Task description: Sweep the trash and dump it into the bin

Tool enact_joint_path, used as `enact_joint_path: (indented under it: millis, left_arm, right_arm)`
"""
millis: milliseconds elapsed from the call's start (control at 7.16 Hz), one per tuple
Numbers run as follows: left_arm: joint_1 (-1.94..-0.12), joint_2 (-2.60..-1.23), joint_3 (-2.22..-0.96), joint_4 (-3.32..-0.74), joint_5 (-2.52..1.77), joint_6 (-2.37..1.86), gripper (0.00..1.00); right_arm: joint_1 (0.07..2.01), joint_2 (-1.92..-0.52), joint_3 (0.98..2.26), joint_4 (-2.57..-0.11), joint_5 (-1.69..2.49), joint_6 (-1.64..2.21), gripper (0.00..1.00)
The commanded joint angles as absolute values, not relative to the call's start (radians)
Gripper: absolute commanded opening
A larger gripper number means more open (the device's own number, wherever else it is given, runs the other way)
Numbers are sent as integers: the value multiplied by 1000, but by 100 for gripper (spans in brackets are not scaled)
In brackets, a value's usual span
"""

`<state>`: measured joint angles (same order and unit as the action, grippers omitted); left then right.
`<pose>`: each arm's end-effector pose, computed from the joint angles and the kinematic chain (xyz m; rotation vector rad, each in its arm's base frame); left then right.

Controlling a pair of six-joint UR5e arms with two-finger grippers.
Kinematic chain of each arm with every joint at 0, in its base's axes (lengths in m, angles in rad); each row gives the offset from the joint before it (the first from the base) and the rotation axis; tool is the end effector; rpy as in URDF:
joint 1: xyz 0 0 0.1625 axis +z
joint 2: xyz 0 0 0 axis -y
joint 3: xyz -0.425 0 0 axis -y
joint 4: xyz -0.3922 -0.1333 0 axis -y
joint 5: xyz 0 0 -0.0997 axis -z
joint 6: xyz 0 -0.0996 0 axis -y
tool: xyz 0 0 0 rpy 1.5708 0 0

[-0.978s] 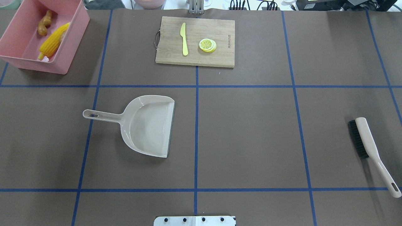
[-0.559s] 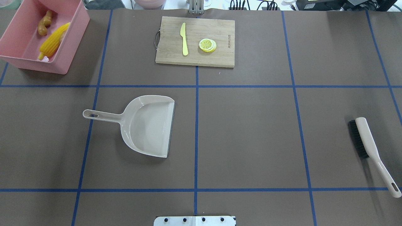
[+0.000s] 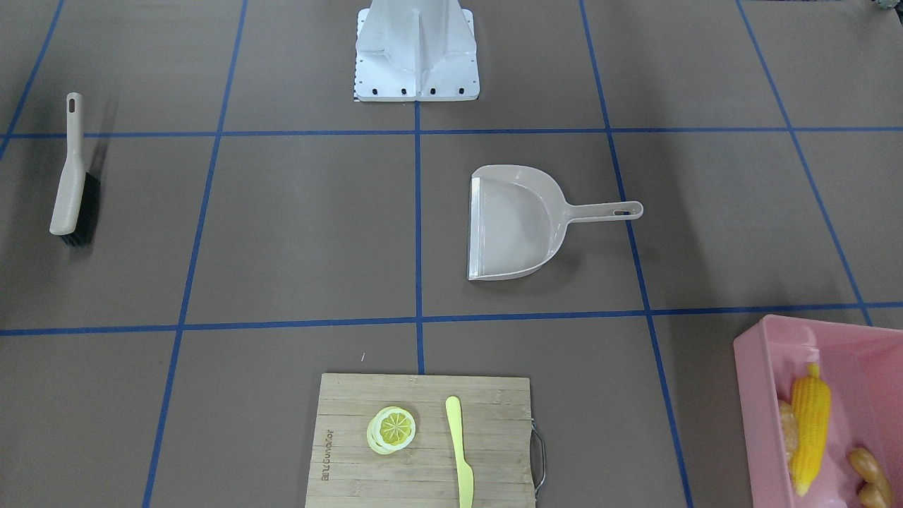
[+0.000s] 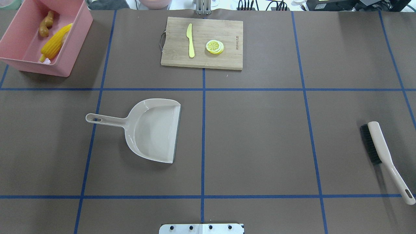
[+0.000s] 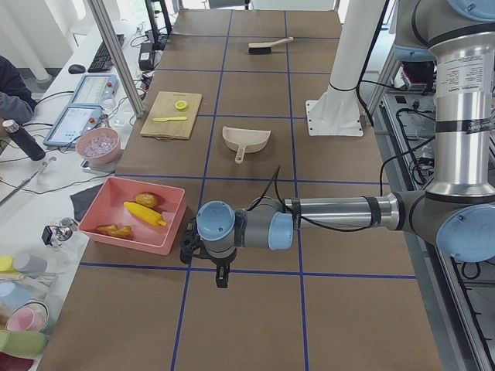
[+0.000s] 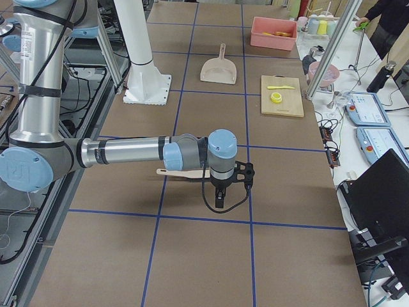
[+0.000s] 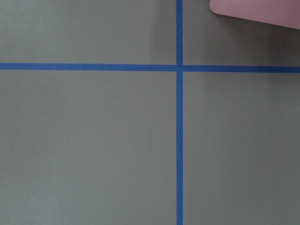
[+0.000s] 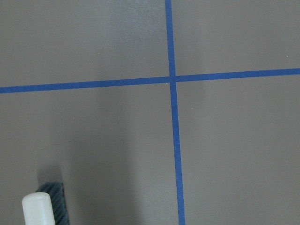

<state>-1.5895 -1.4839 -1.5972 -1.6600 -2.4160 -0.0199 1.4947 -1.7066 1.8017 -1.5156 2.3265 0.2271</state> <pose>-0.0673 -0.4550 0.6728 0.0265 0.8452 -0.0241 0.0312 -0.4460 0.6031 0.0275 -0.7674 0.0867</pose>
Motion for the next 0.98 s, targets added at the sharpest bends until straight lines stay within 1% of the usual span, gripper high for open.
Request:
enact_joint_path:
  millis: [0, 699, 838]
  left_arm:
    - [-1601, -1490, -1585, -1661, -2415, -20, 98]
    - [-1605, -1482, -1583, -1664, -2416, -18, 98]
    - [-1606, -1480, -1603, -1664, -2416, -20, 98]
  right_arm:
    - [1494, -1707, 1801, -1516, 2329, 227, 100]
    - [1494, -1707, 1801, -1516, 2326, 229, 100]
    - [1494, -1707, 1801, -1516, 2326, 227, 100]
